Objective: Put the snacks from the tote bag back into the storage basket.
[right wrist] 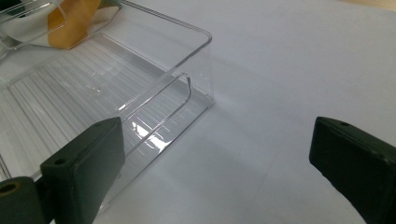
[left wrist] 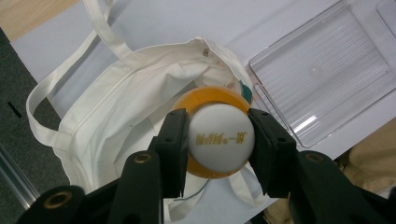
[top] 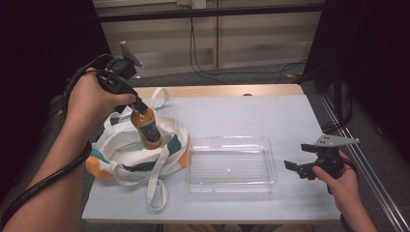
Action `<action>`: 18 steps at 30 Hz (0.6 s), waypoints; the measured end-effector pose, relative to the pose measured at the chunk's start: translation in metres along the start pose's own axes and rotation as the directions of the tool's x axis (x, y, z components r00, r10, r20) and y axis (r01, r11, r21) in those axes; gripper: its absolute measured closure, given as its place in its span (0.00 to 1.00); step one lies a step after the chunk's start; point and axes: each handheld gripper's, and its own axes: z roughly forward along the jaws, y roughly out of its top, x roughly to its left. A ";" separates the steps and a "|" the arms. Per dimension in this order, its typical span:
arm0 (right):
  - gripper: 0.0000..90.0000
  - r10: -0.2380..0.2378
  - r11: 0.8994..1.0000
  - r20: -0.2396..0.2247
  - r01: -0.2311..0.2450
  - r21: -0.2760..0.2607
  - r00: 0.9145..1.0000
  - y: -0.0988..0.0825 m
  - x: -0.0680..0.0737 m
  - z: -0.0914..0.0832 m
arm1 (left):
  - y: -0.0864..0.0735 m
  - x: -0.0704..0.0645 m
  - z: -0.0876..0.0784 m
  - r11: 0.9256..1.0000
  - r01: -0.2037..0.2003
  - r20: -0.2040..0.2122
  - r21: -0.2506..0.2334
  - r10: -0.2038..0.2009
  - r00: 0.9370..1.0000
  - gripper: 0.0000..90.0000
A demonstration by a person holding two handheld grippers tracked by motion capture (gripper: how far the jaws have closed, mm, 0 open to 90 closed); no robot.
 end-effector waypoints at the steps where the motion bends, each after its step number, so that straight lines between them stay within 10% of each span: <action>1: 0.03 0.001 1.000 -0.001 -0.001 -0.001 1.000 0.000 0.000 0.000 | 0.001 0.000 -0.002 1.000 0.001 0.001 -0.003 -0.001 1.000 0.66; 18: 0.03 -0.004 1.000 -0.006 0.004 0.007 1.000 0.000 0.001 0.001 | 0.011 -0.008 -0.019 1.000 -0.023 0.010 -0.013 0.023 1.000 0.66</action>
